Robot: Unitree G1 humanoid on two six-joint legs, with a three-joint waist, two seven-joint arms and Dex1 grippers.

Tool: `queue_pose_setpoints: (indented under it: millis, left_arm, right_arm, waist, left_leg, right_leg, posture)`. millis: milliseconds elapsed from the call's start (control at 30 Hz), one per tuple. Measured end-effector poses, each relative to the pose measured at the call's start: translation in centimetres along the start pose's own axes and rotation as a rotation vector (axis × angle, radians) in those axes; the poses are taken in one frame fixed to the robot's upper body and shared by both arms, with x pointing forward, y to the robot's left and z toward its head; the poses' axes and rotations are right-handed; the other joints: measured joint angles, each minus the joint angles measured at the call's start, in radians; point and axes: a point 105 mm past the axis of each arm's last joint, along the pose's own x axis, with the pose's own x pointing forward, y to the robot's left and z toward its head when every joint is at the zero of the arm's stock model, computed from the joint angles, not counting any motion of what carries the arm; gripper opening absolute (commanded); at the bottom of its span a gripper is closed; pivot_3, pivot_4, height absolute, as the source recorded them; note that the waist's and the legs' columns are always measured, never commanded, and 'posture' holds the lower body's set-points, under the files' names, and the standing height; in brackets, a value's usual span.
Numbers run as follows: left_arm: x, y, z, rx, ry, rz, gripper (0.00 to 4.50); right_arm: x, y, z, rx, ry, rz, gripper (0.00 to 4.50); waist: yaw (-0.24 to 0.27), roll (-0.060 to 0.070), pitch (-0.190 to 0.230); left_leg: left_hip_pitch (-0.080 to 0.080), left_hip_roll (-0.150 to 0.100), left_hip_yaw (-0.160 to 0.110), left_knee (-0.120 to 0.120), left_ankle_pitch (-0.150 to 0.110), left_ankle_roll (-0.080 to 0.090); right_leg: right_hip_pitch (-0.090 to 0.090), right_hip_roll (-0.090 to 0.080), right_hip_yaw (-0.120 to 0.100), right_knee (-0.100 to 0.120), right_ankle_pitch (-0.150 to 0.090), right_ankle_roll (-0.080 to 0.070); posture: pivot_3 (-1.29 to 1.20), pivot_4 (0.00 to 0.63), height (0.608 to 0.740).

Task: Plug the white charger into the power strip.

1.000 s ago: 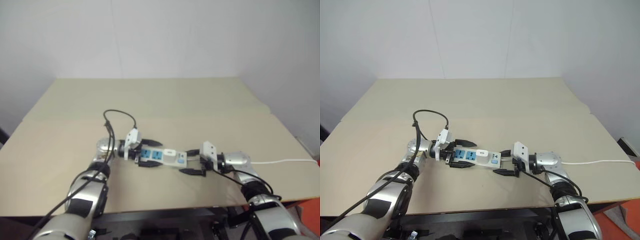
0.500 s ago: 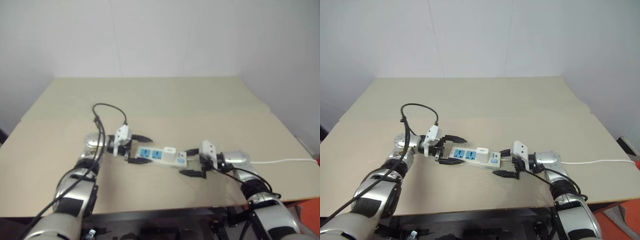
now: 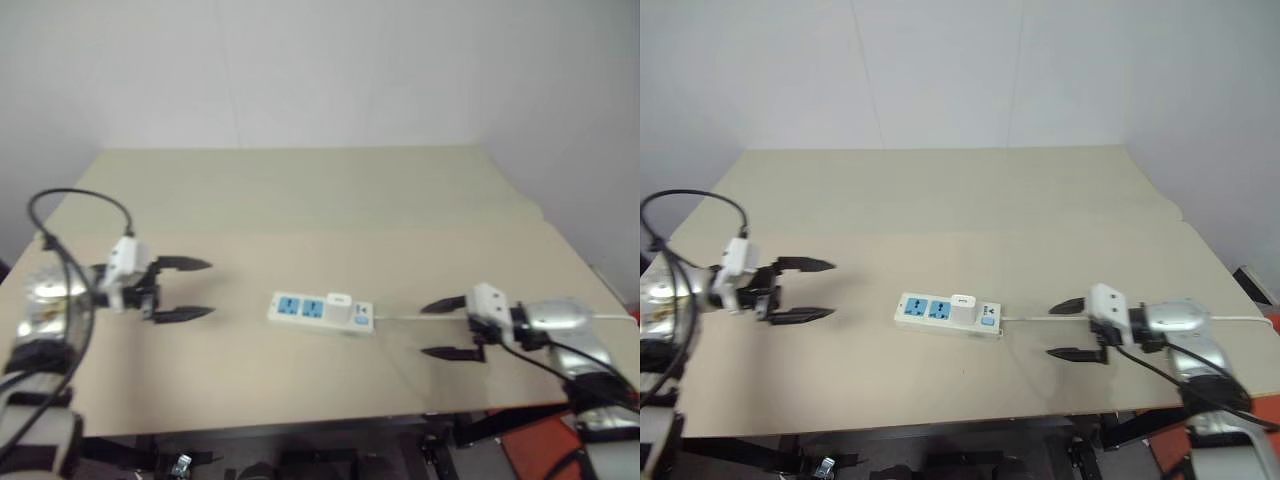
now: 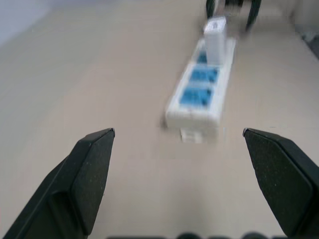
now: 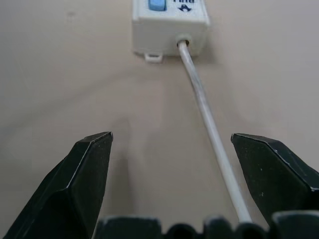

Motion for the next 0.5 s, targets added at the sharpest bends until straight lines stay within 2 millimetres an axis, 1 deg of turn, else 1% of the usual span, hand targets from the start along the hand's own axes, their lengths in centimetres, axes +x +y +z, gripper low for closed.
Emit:
queue_pose_setpoints:
  millis: [67, 167, 233, 367, 500]
  left_arm:
    - [-1.0, -0.8, 0.1, -0.006, 0.012, 0.000, 4.50]
    - [-3.0, -1.4, 0.1, -0.028, 0.037, 0.035, 4.50]
    - [-3.4, -1.8, 0.3, -0.025, 0.036, 0.041, 4.50]
    - [-3.6, -2.0, 0.6, -0.029, 0.015, 0.056, 4.50]
    - [-3.2, -2.0, 0.8, -0.025, -0.009, 0.056, 4.50]
  right_arm:
    - [-0.7, 0.3, 0.6, -0.026, 0.006, 0.015, 4.44]
    - [-2.9, 0.3, 0.8, -0.020, 0.044, -0.011, 4.44]
    - [-3.7, 0.1, 1.3, -0.037, 0.053, -0.025, 4.44]
    - [-3.8, 0.4, 1.6, -0.029, 0.045, -0.019, 4.44]
    - [-3.6, 0.6, 1.6, -0.025, 0.046, -0.026, 4.44]
  waist:
    - [0.004, 0.000, 0.000]
    - [0.017, 0.000, 0.000]
    - [0.022, 0.000, 0.000]
    - [0.026, 0.000, 0.001]
    - [0.027, 0.000, 0.001]
  left_leg:
    - [0.003, 0.000, 0.004, 0.000, 0.000, 0.000]
    - [0.003, 0.000, 0.005, 0.000, 0.000, 0.000]
    - [0.003, 0.000, 0.006, 0.000, 0.000, 0.000]
    - [0.001, -0.001, 0.006, 0.000, 0.000, 0.000]
    - [0.001, -0.001, 0.006, 0.001, 0.000, 0.000]
  right_leg:
    - [0.002, -0.001, 0.000, 0.001, 0.000, 0.000]
    - [0.002, -0.001, 0.000, 0.000, 0.000, 0.000]
    - [0.001, -0.001, 0.000, 0.000, 0.000, 0.000]
    - [0.000, -0.001, 0.000, -0.001, -0.001, 0.000]
    - [0.001, 0.000, 0.000, -0.001, -0.001, 0.000]
  posture:
    - [0.00, 0.150, 0.740]
    - [0.00, 0.150, 0.740]
    - [0.00, 0.150, 0.740]
    - [0.00, 0.150, 0.740]
    - [0.00, 0.150, 0.740]
